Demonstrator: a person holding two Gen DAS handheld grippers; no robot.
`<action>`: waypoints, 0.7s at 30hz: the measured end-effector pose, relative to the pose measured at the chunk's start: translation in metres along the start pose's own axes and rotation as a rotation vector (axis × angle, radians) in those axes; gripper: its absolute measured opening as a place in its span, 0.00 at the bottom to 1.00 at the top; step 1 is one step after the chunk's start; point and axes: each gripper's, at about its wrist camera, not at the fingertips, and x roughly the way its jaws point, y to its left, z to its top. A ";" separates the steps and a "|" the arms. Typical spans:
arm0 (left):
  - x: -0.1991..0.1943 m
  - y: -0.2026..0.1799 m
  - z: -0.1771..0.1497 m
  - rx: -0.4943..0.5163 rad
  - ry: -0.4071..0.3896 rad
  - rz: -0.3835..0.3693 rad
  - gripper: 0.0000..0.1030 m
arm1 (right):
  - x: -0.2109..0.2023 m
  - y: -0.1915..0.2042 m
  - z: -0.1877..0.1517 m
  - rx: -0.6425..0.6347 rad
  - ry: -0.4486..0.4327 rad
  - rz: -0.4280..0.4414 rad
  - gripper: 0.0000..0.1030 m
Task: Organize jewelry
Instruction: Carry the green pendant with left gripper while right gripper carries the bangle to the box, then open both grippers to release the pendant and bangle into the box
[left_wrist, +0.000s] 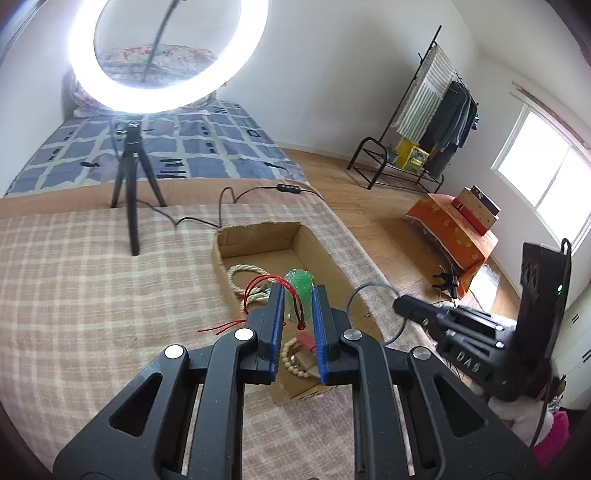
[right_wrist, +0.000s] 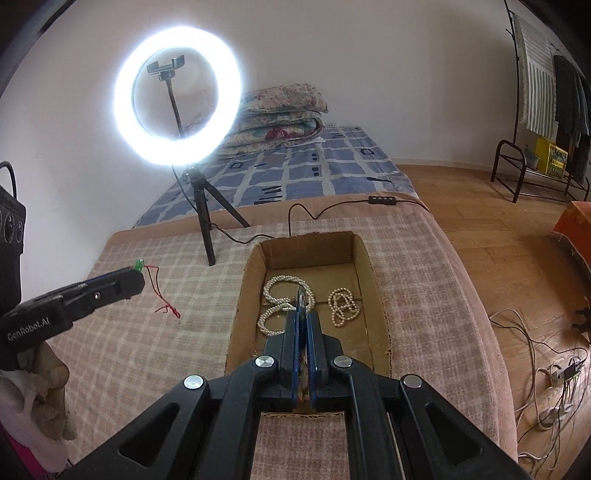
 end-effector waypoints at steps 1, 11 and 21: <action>0.005 -0.004 0.002 0.006 0.003 -0.008 0.13 | 0.002 -0.003 -0.002 0.002 0.007 -0.002 0.01; 0.055 -0.021 0.009 0.016 0.050 0.007 0.13 | 0.023 -0.025 -0.014 0.022 0.057 -0.022 0.01; 0.092 -0.014 0.003 0.018 0.101 0.080 0.13 | 0.035 -0.031 -0.022 0.019 0.087 -0.025 0.01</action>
